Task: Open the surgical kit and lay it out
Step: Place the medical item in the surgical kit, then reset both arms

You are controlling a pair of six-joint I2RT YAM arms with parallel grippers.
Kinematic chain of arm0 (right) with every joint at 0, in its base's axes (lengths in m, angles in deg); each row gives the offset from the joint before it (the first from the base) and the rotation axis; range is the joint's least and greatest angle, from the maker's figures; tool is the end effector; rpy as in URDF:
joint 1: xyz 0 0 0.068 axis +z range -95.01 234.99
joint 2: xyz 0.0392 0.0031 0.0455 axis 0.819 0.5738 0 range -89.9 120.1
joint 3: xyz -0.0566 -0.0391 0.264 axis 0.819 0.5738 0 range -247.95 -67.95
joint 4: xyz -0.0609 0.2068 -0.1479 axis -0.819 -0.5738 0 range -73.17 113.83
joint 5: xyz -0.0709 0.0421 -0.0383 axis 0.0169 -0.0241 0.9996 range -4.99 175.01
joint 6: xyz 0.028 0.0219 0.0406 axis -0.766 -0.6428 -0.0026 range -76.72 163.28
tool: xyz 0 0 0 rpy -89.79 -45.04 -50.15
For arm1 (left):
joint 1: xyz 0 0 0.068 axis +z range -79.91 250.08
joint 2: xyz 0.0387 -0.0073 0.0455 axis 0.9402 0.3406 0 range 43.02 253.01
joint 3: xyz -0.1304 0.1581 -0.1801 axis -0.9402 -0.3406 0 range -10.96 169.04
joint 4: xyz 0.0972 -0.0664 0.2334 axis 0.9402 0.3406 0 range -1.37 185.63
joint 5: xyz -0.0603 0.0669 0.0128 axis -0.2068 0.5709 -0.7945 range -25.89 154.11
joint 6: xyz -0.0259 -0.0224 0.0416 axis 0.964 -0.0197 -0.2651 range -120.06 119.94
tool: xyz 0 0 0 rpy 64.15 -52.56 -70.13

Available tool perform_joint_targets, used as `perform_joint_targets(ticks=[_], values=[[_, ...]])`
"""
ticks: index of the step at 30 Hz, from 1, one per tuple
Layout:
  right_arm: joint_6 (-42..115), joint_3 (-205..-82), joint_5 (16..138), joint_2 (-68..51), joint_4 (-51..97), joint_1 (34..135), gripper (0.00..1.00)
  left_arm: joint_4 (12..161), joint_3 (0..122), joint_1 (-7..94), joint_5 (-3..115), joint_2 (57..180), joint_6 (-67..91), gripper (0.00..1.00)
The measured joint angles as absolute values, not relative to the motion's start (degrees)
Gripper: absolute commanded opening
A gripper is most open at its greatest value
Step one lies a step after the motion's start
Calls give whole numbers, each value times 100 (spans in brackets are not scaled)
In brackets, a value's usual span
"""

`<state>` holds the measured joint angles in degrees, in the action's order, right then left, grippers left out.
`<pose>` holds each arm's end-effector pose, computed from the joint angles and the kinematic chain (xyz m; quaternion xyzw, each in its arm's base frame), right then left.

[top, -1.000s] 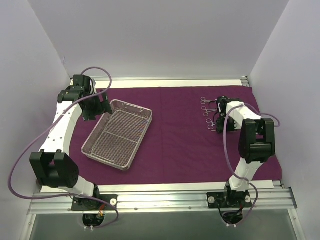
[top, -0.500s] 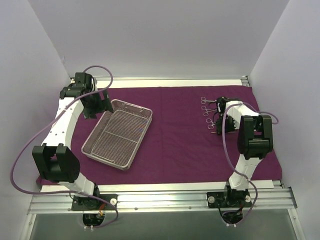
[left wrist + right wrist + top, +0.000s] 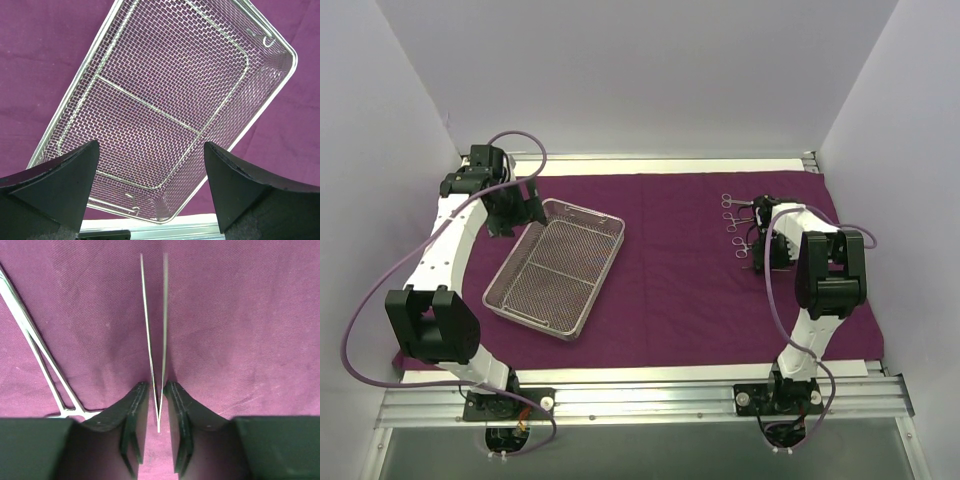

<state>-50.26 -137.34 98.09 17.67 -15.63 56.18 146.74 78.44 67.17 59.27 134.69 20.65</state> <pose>0.3526 -0.0007 0.1547 0.7211 0.6752 0.0020 0.1557 0.3285 -0.0197 0.3325 -0.1387 0.9560 -0.0923 0.2416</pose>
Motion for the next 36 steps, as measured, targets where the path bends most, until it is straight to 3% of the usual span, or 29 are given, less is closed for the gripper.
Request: perform_joint_targets(ticks=[7,10,13,14,15,17,29,36], values=[[-4899,-13734,9803,1767,-1550,5620,38,14536,7577,6725,5302,13445,1888,94],[-4835,-13749,9803,1767,-1578,5626,52,14407,7355,6725,4937,13404,1790,94],[-4698,-13856,9818,1758,-1628,5685,71,14256,7184,6725,4590,13327,1737,94],[-4619,-13913,9844,1728,-1642,5720,84,14191,7147,6725,4491,13299,1733,94],[-4538,-13974,9879,1679,-1655,5762,92,14123,7110,6725,4393,13266,1731,94],[-4250,-14105,9965,1500,-1683,5871,100,14016,7038,6725,4244,13185,1731,94],[-1574,-14525,10384,600,-1425,7327,100,13507,6170,6704,3862,12523,2135,94],[-737,-13019,10445,-583,-300,8022,100,12947,5420,6548,3615,11942,2625,94]])
